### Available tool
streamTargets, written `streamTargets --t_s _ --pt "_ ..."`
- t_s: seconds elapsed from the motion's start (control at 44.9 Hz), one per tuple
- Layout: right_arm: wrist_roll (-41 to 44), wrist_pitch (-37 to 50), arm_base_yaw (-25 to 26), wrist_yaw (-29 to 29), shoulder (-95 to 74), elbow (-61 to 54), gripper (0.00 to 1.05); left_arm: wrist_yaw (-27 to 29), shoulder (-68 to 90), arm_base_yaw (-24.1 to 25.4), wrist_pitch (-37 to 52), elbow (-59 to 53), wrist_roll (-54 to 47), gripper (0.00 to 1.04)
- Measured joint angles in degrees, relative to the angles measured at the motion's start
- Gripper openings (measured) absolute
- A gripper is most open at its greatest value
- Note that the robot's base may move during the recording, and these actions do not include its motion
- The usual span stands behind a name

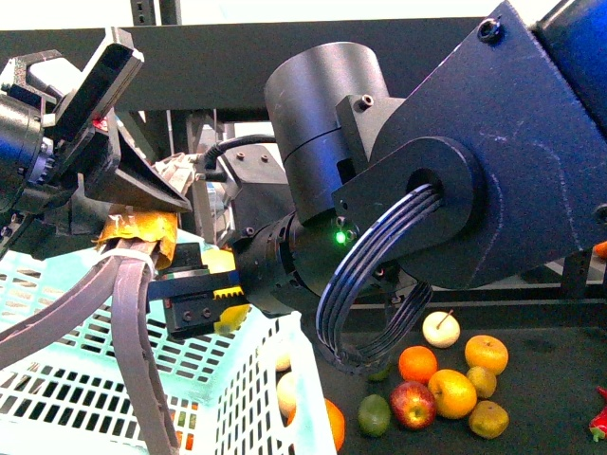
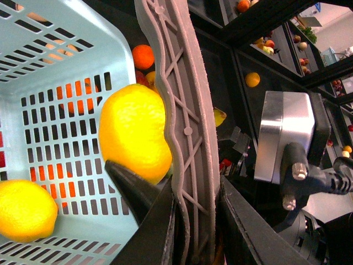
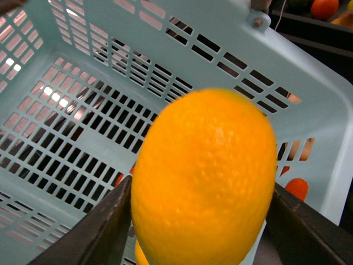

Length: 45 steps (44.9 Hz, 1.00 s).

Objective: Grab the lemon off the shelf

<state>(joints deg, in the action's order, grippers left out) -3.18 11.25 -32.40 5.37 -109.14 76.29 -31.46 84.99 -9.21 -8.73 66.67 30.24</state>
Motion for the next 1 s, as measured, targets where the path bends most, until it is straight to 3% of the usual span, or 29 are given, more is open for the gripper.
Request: streamTargets --t_s 0.2,0.378,0.467,0.645,0.846,1.002 --pt "0.2 -0.1 0.7 -1.0 0.1 0.0 0.98 0.0 0.0 0.0 0.0 0.0 0.0 0.17" --pt "0.7 0.2 3.8 -4.9 3.4 -2.4 0.97 -0.1 0.0 0.0 0.0 -0.1 0.2 0.17" --pt "3.1 4.2 8.0 -11.3 9.4 -6.2 0.97 0.0 0.0 0.0 0.0 -0.1 0.2 0.16" --pt "9.2 11.8 15.5 -17.9 28.6 -20.0 0.97 0.0 0.0 0.0 0.0 -0.1 0.2 0.16" --pt "10.5 10.3 15.5 -23.0 49.7 -35.3 0.97 -0.1 0.0 0.0 0.0 -0.1 0.4 0.16" --pt "10.9 5.2 11.1 -33.3 67.7 -46.3 0.97 0.0 0.0 0.0 0.0 -0.1 0.4 0.16"
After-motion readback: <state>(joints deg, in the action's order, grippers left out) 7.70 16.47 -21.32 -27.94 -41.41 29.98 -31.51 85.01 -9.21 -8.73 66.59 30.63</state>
